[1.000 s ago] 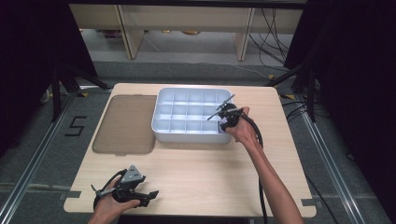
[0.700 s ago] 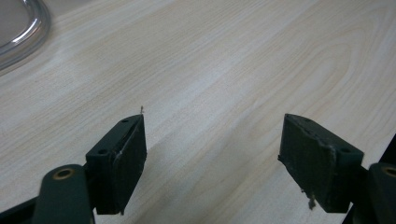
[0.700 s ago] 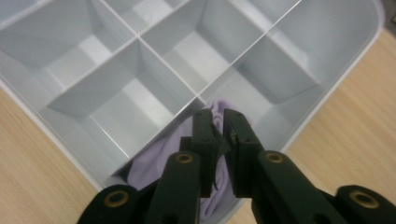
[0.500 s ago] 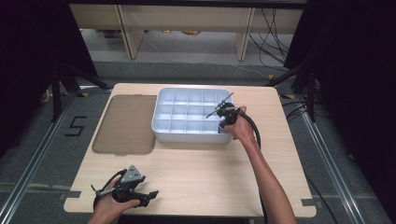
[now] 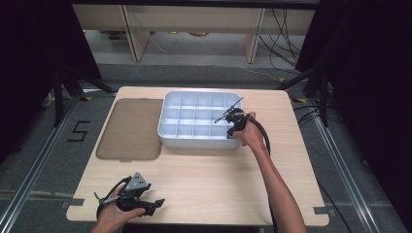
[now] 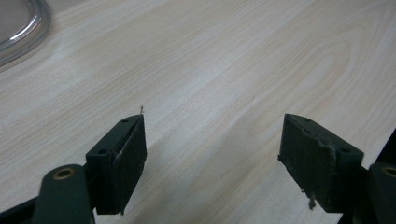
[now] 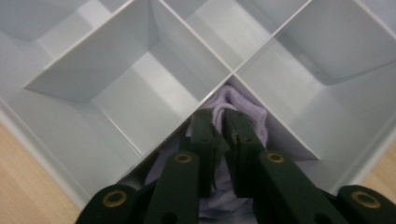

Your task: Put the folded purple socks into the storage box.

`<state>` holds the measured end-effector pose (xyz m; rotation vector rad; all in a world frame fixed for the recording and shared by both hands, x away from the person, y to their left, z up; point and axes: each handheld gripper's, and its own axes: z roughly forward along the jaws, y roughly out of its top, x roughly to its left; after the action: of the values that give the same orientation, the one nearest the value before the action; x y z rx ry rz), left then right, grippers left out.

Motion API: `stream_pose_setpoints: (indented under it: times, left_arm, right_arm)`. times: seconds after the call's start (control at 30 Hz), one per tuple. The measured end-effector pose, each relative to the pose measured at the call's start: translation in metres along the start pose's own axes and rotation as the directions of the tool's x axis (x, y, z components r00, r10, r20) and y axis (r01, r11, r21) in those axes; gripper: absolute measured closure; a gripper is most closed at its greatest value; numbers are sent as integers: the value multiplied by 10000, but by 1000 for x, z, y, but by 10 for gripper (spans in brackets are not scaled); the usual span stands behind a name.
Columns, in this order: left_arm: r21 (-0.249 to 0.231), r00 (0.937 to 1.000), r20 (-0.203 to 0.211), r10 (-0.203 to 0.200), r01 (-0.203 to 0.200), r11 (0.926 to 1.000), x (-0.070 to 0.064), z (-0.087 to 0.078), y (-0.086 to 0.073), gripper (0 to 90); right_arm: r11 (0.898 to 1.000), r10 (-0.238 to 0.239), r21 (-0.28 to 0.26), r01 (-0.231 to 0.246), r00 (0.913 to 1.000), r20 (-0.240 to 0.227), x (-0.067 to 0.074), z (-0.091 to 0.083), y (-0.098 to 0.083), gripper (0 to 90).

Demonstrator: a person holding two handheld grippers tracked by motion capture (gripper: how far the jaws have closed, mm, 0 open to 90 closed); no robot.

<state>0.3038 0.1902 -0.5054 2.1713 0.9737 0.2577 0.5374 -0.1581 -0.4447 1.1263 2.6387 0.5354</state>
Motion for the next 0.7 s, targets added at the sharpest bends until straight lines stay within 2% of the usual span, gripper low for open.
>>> stream_pose_setpoints:
  times: [0.03,0.07,0.17,0.2,0.27,0.3,0.5,0.53,0.6,0.7]
  left_arm:
    - [-64,10000,77,-61,61,10000,-1,0,0,224]
    - [48,9999,103,60,-61,10000,0,-1,1,224]
    - [-36,9999,103,-30,30,10000,-1,0,1,224]
    - [-29,9999,136,-17,18,10000,0,-1,1,224]
    - [-39,10000,22,64,-64,10000,1,0,1,224]
    - [-44,10000,24,-29,30,10000,0,0,1,224]
    - [-131,10000,23,-41,41,9999,0,0,1,224]
    - [-131,10000,23,-41,41,9999,0,0,1,224]
    - [-158,9999,107,-37,38,9999,0,0,1,224]
    - [-128,10000,4,-19,19,9999,1,0,1,223]
  right_arm:
    - [9995,216,-237,-218,9997,-112,-2,-6,-1,769]
    - [9989,134,-442,-138,9999,-103,-5,-9,-2,754]
    - [9925,736,-943,-773,9964,-421,-12,-20,-4,736]
    - [9884,992,-1121,-1029,9943,-384,-14,-25,-6,725]
    - [9827,990,-1529,-1042,9942,-412,-17,-37,-9,694]
    - [9812,999,-1620,-1051,9942,-402,-16,-41,-10,680]
    - [9663,845,-2388,-966,9946,-607,-10,-55,-14,609]
    - [9663,845,-2388,-966,9946,-607,-10,-55,-14,609]
    - [9592,859,-2642,-1010,9940,-679,-4,-57,-15,576]
    - [9598,845,-2623,-998,9940,-689,0,-60,-16,537]
